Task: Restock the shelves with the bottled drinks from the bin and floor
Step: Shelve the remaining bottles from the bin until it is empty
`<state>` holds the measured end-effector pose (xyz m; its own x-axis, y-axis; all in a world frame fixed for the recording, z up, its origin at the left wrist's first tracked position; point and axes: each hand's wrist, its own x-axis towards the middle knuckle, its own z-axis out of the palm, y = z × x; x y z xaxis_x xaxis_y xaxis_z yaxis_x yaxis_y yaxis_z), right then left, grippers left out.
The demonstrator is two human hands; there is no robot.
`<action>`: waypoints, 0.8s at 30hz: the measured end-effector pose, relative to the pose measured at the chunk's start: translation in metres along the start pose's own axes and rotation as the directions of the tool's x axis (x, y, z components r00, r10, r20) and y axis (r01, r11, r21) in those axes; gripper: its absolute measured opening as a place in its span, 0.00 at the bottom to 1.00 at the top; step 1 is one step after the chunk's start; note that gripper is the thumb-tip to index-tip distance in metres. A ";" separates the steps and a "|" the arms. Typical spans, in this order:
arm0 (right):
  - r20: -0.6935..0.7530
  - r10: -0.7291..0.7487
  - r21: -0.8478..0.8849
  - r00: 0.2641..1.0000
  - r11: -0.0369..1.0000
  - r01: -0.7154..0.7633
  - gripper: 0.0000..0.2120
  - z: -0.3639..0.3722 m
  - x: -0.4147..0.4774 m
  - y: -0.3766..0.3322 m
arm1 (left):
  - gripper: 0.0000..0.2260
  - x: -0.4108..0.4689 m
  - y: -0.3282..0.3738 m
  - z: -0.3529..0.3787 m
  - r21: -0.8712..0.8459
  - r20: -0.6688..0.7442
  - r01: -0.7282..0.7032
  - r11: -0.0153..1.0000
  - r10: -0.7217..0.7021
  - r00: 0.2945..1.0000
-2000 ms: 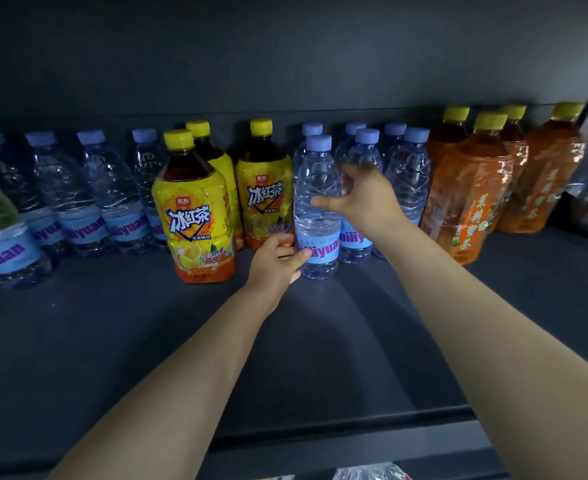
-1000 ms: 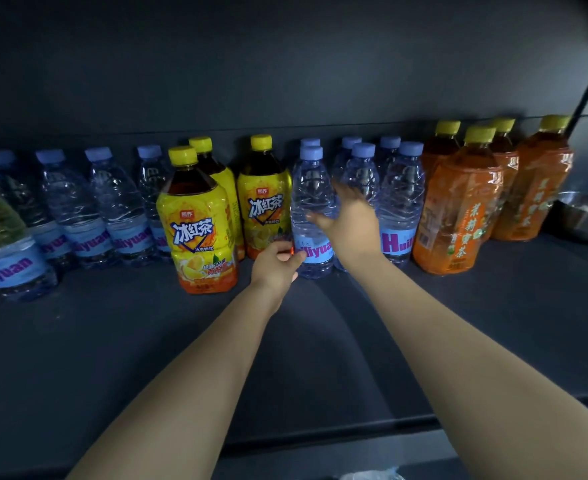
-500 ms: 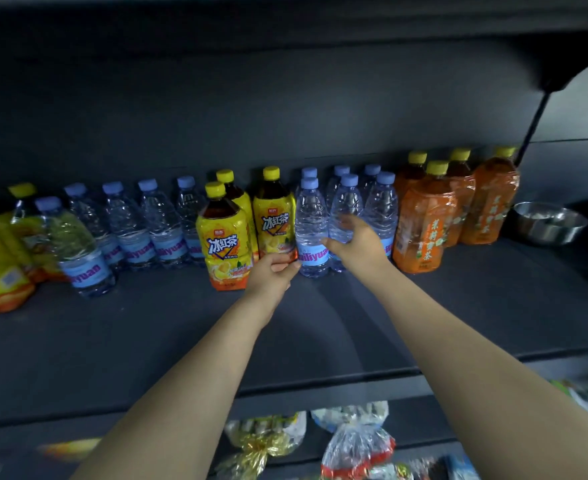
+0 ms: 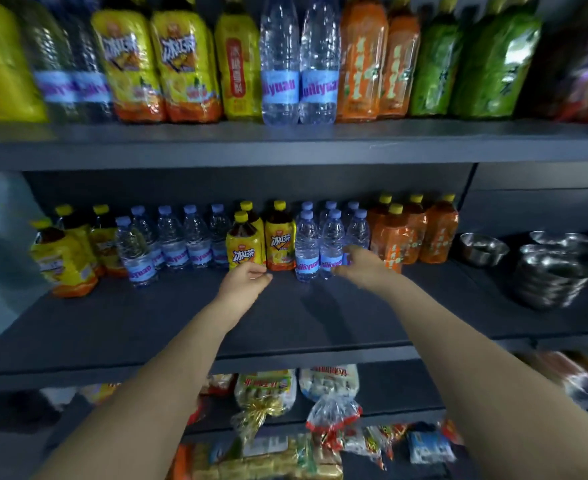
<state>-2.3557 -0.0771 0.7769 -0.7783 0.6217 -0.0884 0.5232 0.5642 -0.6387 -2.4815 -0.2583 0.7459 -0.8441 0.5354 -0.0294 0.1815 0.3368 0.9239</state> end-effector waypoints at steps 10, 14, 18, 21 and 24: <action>0.142 -0.124 -0.217 0.982 0.964 0.153 0.30 -0.027 -0.056 -0.040 | 0.08 -0.075 0.040 -0.053 0.277 -0.034 -0.079 0.958 0.092 0.995; 0.231 -0.220 -0.282 0.948 0.917 0.282 0.27 -0.031 -0.081 -0.055 | 0.12 -0.117 0.051 -0.067 0.490 -0.058 -0.042 0.871 0.081 0.995; 0.327 -0.376 -0.252 0.867 0.850 0.463 0.20 -0.032 -0.098 -0.063 | 0.14 -0.168 0.059 -0.072 0.627 -0.164 0.051 0.778 0.068 0.984; 0.369 -0.444 -0.249 0.817 0.799 0.547 0.23 -0.021 -0.106 -0.060 | 0.15 -0.217 0.060 -0.071 0.677 -0.272 0.184 0.712 0.010 0.962; 0.449 -0.484 -0.234 0.751 0.748 0.621 0.28 -0.014 -0.133 -0.063 | 0.16 -0.268 0.058 -0.067 0.757 -0.338 0.310 0.574 -0.062 0.939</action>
<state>-2.2802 -0.1876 0.8396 -0.9937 -0.0498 -0.1008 -0.0110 0.9351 -0.3542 -2.2783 -0.4337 0.8329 -0.9744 0.2204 0.0442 0.2246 0.9463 0.2327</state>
